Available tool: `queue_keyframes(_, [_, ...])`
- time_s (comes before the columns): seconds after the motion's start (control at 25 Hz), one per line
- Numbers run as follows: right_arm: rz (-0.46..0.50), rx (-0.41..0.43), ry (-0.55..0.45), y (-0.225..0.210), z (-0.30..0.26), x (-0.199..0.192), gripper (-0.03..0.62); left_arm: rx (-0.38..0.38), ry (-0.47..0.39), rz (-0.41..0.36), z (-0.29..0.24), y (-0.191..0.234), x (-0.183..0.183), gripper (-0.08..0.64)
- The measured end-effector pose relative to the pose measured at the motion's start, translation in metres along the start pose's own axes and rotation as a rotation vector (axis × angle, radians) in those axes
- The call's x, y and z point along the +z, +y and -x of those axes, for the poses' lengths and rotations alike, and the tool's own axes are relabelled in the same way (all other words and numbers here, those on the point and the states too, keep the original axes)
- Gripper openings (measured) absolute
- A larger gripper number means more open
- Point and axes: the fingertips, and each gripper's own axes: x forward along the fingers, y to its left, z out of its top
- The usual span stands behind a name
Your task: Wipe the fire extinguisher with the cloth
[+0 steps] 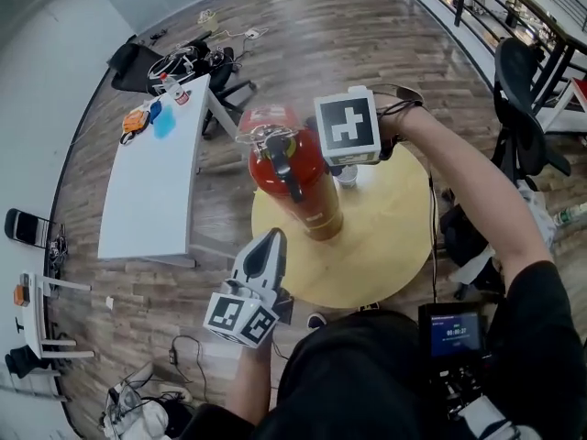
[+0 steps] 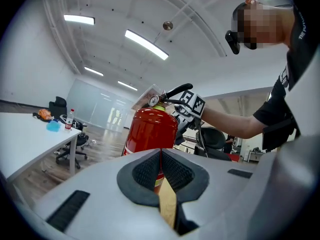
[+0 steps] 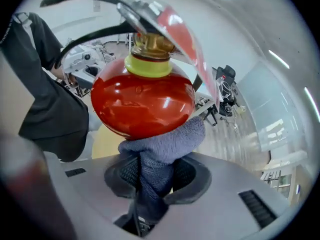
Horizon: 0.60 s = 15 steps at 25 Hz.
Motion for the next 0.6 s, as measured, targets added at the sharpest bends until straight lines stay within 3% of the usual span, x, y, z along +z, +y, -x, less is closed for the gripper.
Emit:
queue_keyframes(0.08, [-0.001, -0.002, 0.012, 0.0, -0.014, -0.003, 0.112, 0.019, -0.003, 0.008, 0.002, 0.003, -0.002, 0.023])
queue_keyframes(0.16, [-0.044, 0.048, 0.009, 0.011, -0.046, -0.013, 0.111, 0.035, 0.005, 0.02, 0.004, 0.005, -0.007, 0.023])
queue_keyframes(0.28, [-0.149, 0.151, 0.01, 0.047, -0.115, -0.036, 0.112, 0.05, 0.024, 0.032, 0.008, 0.01, -0.015, 0.023])
queue_keyframes(0.36, [-0.228, 0.159, -0.003, 0.068, -0.154, -0.048, 0.112, 0.062, 0.035, 0.036, 0.01, 0.012, -0.016, 0.023])
queue_keyframes(0.52, [-0.46, 0.169, -0.137, 0.104, -0.2, -0.058, 0.112, 0.071, 0.062, 0.043, 0.01, 0.008, -0.024, 0.023])
queue_keyframes(0.6, [-0.509, 0.208, -0.198, 0.133, -0.222, -0.049, 0.112, 0.07, 0.077, 0.044, 0.009, 0.005, -0.03, 0.023])
